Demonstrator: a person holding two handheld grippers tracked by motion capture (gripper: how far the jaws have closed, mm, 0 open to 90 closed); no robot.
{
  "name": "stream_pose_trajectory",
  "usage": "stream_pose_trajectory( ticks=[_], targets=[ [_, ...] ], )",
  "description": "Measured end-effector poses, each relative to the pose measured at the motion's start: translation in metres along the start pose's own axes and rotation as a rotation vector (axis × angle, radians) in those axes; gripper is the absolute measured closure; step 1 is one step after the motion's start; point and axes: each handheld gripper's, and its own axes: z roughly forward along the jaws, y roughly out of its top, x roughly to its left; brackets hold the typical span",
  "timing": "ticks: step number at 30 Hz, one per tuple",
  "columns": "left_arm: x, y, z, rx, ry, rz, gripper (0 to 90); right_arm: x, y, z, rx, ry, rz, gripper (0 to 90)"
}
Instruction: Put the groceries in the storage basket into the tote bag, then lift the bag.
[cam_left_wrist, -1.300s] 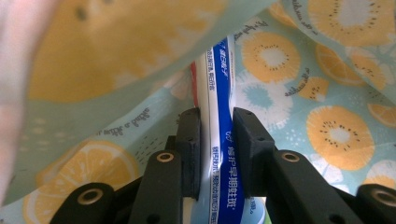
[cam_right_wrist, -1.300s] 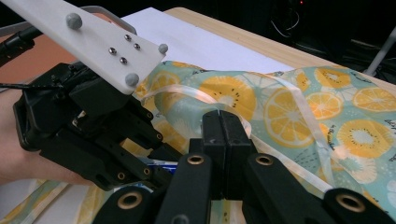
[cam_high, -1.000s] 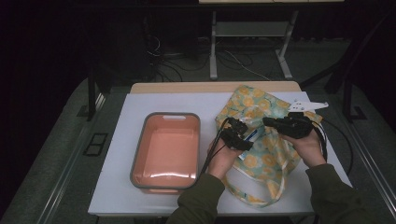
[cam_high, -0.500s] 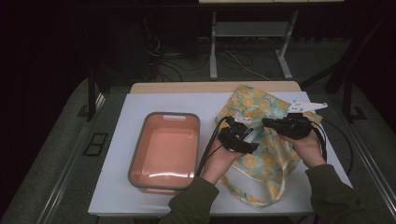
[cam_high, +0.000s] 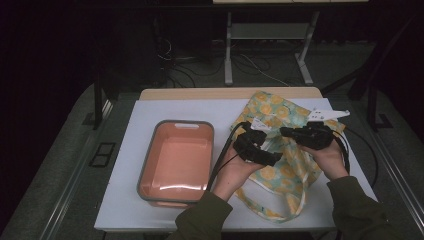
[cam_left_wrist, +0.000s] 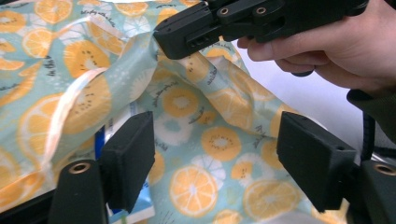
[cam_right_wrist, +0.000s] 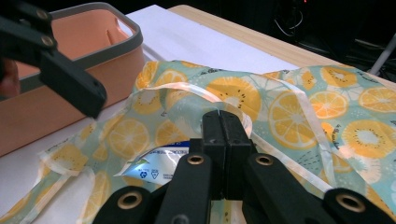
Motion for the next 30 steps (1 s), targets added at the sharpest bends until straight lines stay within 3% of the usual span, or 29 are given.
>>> stream_pose_trajectory(
  ticks=[3,12,19,25,30],
  targets=[
    [0.003,-0.002,-0.01,0.017,0.009,0.02,23.3,0.001,-0.001,0.001,0.007,0.0,-0.002,89.8],
    [0.028,-0.02,-0.045,-0.021,0.036,0.023,22.1,0.008,-0.003,-0.001,0.017,0.021,-0.015,89.8],
    [0.045,-0.04,-0.075,-0.046,0.056,0.023,21.1,0.022,-0.005,-0.009,0.024,0.057,-0.037,89.8],
    [0.057,-0.061,-0.093,-0.078,0.054,0.013,18.3,0.043,-0.015,-0.006,0.089,0.101,-0.086,89.8],
    [0.06,-0.07,-0.097,-0.078,0.045,0.025,18.6,0.057,-0.031,0.004,0.17,0.132,-0.11,89.7]
  ],
)
